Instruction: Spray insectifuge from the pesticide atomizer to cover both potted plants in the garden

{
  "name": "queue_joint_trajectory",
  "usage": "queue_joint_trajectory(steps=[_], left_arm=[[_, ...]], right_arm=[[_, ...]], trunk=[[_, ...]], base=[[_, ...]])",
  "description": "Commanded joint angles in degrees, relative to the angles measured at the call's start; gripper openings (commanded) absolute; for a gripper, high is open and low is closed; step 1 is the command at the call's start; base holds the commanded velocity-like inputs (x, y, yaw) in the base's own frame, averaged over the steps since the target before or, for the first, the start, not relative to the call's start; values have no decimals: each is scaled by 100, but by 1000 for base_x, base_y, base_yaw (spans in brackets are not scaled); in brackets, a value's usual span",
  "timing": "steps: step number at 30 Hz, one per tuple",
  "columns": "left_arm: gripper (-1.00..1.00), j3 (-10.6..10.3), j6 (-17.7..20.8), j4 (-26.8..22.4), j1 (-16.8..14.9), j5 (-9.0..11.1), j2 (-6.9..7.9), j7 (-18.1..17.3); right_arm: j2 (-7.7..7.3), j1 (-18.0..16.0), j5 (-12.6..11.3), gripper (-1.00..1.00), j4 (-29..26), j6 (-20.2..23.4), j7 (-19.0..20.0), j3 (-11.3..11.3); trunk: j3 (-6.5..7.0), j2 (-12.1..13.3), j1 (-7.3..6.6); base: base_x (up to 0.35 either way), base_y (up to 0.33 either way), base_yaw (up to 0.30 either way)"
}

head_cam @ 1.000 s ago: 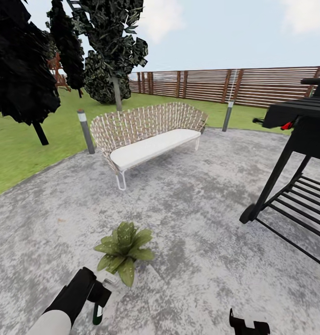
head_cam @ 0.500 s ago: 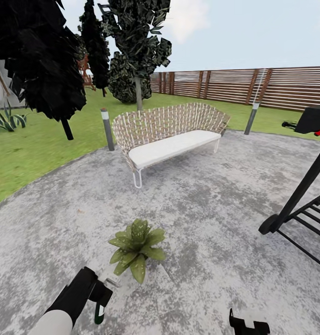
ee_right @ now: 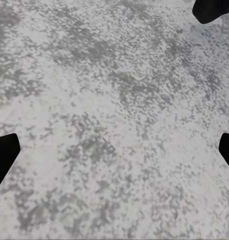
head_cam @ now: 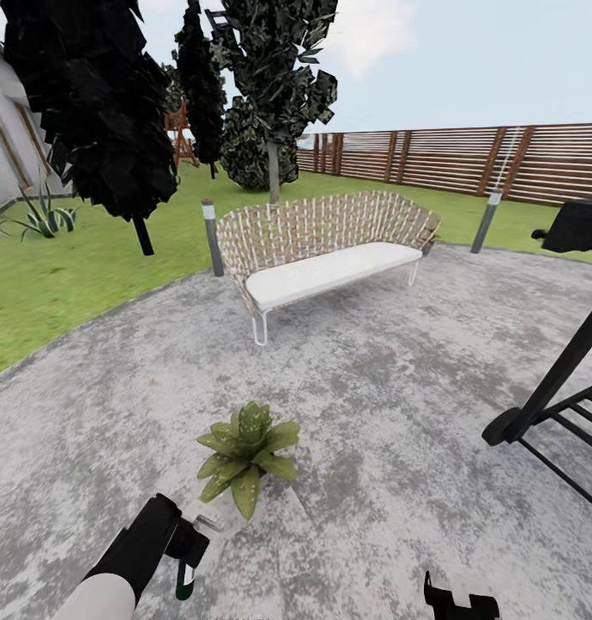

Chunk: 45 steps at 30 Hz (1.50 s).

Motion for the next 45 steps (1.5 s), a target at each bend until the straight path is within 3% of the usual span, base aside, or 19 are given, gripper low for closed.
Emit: queue_joint_trajectory(steps=[1,10,13,16,19,25,30,34,39,41,45], left_arm=[[-100,37,9,25,-5,-60,-10,-52],[-100,8,47,18,-45,-56,-61,-60],[-100,-34,463,-11,-175,-69,-299,-74],[-100,-40,866,-6,-507,-65,-380,-102],[-100,-42,998,7,-753,-56,-392,-113],[-100,-61,1516,40,-1087,-81,-342,-330],[-100,-98,1568,60,-1111,-123,-226,-663],[-100,-452,1556,68,-1064,-114,-134,-697],[-100,-538,1546,74,-1093,-106,-49,-945],[-100,-697,1579,29,-1128,-132,-71,-1220],[-100,-852,1598,58,-1225,-124,9,-1299]], right_arm=[[1,-3,63,100,6,-15,-19,-37],[1,-3,58,100,6,-15,-19,-37],[1,-3,57,100,6,-15,-19,-37],[1,-3,57,100,6,-15,-19,-37],[1,-3,57,100,6,-15,-17,-39],[-7,-3,57,100,6,-15,-19,-41],[-8,-3,57,100,6,-15,-19,-40],[-8,-3,57,100,6,-15,-18,-43],[-10,-3,58,100,6,-15,-19,-40],[-15,-3,58,100,6,-15,-19,-44],[-16,-3,57,100,6,-15,-19,-45]], trunk=[[-5,-2,-1],[-5,-2,-1],[-5,-2,-1],[-5,-2,-1],[-5,-2,-1],[-5,-2,-1],[-5,-2,-1],[-5,-2,-1],[-5,-2,-1],[-5,-2,-1],[-5,-2,-1]], base=[[-1,-17,275],[0,-2,253],[0,0,45],[0,0,9],[0,0,1],[0,0,0],[0,0,0],[0,0,0],[0,0,0],[0,0,0],[0,0,0]])
